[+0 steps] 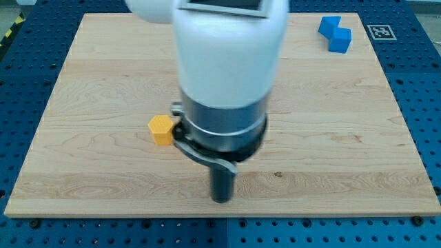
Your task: Slightly push the yellow hexagon towards the center left of the board
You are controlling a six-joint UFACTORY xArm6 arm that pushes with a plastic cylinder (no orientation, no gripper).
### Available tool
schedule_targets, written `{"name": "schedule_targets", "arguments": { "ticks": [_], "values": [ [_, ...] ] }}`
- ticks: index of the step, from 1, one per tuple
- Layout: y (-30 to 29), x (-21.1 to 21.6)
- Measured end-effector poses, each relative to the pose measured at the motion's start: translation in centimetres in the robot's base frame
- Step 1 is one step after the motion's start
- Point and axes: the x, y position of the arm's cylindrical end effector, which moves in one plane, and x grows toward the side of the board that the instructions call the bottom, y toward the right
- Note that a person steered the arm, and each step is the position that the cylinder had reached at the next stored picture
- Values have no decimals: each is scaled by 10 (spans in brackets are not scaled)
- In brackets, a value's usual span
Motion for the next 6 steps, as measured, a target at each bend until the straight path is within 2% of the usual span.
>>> {"name": "schedule_targets", "arguments": {
  "ticks": [1, 2, 3, 4, 5, 6],
  "values": [
    [-29, -45],
    [-31, -82],
    [-53, -76],
    [-102, -94],
    [-99, -105],
    [-53, -100]
  ]
}}
